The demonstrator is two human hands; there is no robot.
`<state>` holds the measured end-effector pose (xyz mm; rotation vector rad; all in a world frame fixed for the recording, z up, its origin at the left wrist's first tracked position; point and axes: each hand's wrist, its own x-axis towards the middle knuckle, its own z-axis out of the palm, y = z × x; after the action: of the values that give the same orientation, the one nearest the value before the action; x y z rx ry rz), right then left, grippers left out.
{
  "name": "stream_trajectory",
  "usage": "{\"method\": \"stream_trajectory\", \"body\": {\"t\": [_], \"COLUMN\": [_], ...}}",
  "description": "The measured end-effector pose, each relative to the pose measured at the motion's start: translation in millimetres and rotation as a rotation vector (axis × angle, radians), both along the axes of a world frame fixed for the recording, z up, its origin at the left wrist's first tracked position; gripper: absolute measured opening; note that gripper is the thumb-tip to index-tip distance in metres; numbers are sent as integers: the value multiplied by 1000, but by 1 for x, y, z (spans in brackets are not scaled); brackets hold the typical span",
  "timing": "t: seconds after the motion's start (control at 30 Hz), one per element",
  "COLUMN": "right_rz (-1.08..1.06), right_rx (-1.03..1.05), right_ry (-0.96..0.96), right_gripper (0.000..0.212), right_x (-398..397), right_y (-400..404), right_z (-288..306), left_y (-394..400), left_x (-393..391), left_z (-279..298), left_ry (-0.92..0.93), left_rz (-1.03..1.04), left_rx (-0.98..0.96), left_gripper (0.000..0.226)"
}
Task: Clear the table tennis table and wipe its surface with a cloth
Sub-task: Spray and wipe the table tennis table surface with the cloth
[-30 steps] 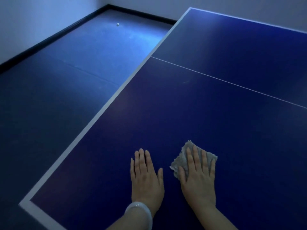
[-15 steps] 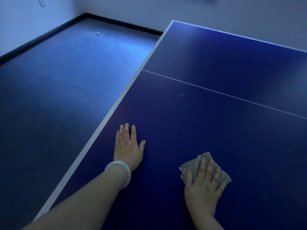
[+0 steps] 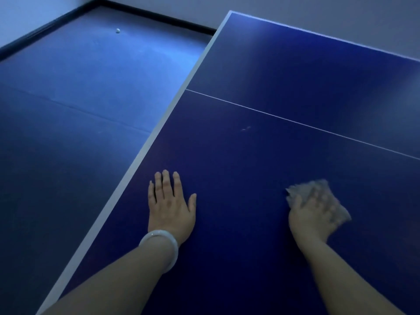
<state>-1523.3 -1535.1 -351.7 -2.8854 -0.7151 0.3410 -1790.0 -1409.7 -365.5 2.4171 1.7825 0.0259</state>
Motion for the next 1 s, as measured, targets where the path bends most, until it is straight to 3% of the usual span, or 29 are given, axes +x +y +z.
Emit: {"method": "stream_trajectory", "body": {"t": [0.1, 0.17, 0.2, 0.3, 0.4, 0.5, 0.63, 0.77, 0.83, 0.9, 1.0], "right_rz": [623, 796, 734, 291, 28, 113, 449, 834, 925, 913, 501], "right_rx": [37, 55, 84, 159, 44, -44, -31, -55, -27, -41, -71], "right_ry": [-70, -70, -61, -15, 137, 209, 203, 20, -23, -48, -19], "right_gripper": [59, 56, 54, 51, 53, 54, 56, 56, 56, 57, 58], "right_x": [-28, -16, -1, 44, 68, 73, 4, -93, -98, -68, 6], "right_y": [41, 62, 70, 100, 158, 220, 271, 248, 216, 182, 120], "right_z": [-7, -6, -6, -2, 5, 8, 11, 4, 0, -2, 2], "left_y": [1, 1, 1, 1, 1, -1, -1, 0, 1, 1, 0], "left_x": [0, 0, 0, -1, 0, 1, 1, 2, 2, 2, 2], "left_z": [1, 2, 2, 2, 4, 7, 9, 8, 8, 5, 5], "left_ry": [-5, -13, -19, -13, -6, 6, 8, 15, 23, 19, 3], "left_rz": [0, -3, -3, -2, -5, -6, -11, -8, -8, -8, -1], "left_rx": [4, -4, -5, -7, -18, -33, -22, -16, -17, -13, 0], "left_gripper": [77, 77, 78, 79, 80, 79, 76, 77, 80, 82, 82]}}
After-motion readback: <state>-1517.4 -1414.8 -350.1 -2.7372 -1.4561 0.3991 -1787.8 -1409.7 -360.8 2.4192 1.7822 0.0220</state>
